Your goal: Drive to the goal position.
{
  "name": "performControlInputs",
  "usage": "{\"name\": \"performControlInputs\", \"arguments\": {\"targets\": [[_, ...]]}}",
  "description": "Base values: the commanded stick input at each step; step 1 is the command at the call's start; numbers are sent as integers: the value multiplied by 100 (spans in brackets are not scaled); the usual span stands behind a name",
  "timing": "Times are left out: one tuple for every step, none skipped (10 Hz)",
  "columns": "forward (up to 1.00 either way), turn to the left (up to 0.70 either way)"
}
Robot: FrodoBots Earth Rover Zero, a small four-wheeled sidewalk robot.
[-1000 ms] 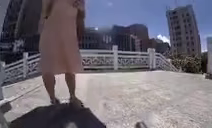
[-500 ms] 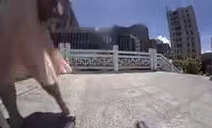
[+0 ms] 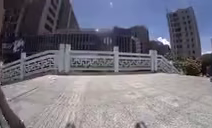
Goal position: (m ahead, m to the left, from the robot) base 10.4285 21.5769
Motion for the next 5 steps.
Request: {"name": "performControlInputs", "arguments": {"targets": [[45, 0], [45, 19], [45, 27], [45, 27], [45, 27]]}}
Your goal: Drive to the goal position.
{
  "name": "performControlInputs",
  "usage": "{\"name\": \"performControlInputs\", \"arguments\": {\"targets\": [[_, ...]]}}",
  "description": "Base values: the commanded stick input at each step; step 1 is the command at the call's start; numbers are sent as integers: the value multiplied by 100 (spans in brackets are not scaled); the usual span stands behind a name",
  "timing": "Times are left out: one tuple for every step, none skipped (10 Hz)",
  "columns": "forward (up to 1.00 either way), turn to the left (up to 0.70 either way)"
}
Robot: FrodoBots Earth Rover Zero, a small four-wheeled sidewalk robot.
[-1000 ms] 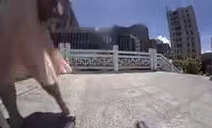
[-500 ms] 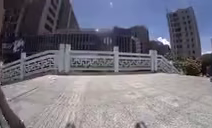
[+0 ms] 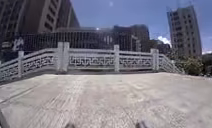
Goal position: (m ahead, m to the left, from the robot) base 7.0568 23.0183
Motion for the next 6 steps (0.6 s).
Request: {"name": "performControlInputs", "arguments": {"targets": [[45, 27], [45, 27], [45, 27], [45, 3], [45, 0], [45, 0]]}}
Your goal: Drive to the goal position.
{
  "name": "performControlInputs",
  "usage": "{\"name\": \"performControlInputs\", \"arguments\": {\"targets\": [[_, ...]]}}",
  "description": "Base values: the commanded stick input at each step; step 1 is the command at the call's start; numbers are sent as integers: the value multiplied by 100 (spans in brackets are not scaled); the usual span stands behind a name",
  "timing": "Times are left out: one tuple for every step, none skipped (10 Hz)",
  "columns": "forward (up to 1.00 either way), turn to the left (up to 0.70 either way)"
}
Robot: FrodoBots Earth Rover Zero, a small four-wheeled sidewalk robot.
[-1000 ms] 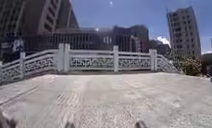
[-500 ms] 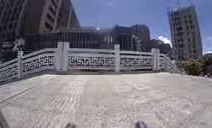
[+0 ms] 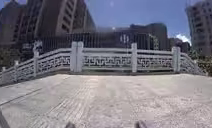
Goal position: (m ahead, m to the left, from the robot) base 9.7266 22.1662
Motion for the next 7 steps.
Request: {"name": "performControlInputs", "arguments": {"targets": [[45, 0], [45, 0], [45, 0], [45, 7], [45, 21], [45, 27], [45, 27]]}}
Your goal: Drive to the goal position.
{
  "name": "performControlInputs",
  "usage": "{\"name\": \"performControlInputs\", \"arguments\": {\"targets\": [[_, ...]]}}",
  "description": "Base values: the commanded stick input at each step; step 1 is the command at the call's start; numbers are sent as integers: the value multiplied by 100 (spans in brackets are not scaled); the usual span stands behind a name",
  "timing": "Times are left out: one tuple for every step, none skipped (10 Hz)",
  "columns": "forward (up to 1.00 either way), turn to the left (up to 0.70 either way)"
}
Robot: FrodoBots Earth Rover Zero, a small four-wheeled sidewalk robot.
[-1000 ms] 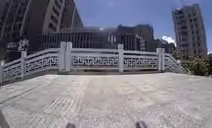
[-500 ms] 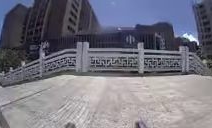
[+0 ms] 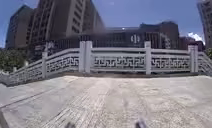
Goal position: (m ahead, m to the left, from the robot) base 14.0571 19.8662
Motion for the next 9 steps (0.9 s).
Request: {"name": "performControlInputs", "arguments": {"targets": [[45, 27], [45, 27], [45, 12], [45, 0], [45, 0], [45, 0], [45, 0], [45, 0], [45, 0]]}}
